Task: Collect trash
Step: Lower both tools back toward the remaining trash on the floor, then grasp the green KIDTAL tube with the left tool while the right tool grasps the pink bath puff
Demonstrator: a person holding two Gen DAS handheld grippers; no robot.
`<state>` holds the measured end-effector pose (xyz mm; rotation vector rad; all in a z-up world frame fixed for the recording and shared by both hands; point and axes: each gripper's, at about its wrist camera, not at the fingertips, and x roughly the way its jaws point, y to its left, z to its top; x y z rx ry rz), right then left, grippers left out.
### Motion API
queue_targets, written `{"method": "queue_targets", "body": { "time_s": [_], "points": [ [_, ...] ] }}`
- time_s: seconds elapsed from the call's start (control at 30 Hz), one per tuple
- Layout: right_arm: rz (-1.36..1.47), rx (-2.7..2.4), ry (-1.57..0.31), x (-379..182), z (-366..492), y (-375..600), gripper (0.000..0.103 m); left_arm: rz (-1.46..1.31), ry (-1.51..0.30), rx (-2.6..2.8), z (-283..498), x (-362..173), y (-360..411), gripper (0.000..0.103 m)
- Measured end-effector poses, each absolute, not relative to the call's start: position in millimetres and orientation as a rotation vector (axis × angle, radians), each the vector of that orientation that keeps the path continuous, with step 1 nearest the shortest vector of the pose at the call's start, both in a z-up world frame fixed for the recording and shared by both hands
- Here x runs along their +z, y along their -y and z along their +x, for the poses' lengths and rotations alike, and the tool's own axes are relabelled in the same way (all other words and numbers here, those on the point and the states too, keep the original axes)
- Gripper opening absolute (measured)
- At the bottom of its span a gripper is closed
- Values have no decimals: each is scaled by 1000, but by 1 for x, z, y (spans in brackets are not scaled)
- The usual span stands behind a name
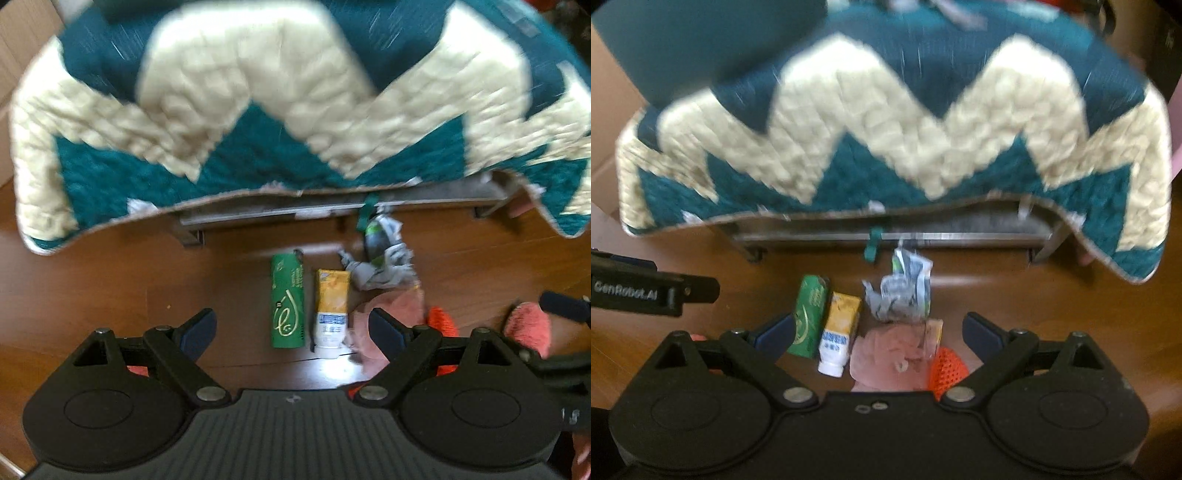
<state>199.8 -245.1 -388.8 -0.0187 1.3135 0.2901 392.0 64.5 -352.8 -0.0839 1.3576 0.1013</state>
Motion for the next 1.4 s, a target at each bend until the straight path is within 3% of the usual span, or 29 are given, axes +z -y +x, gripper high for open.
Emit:
{"method": "queue_targets", "body": {
  "time_s": [0.57, 0.87, 1.07, 1.17, 1.23, 1.4],
  "points": [
    [-94, 293, -1597, -556, 209, 236, 93, -131, -1595, 182, 432, -547, -88, 90],
    [-89, 315, -1621, -595, 215, 226, 92, -149, -1603, 178, 436, -593, -94, 90],
    [-89, 293, -1645, -615, 215, 223, 79, -169, -1589, 163, 436, -607, -97, 89],
    [-89, 289, -1647, -617, 214, 222, 71, -196, -1594, 144, 436, -610, -99, 73],
    [-92, 289, -1648, -618, 213, 221, 61, -196, -1606, 137, 437, -610, -100, 49],
    [-74, 266, -1640, -611, 212, 223, 42, -201, -1608, 155, 437, -608, -96, 49]
  ]
}}
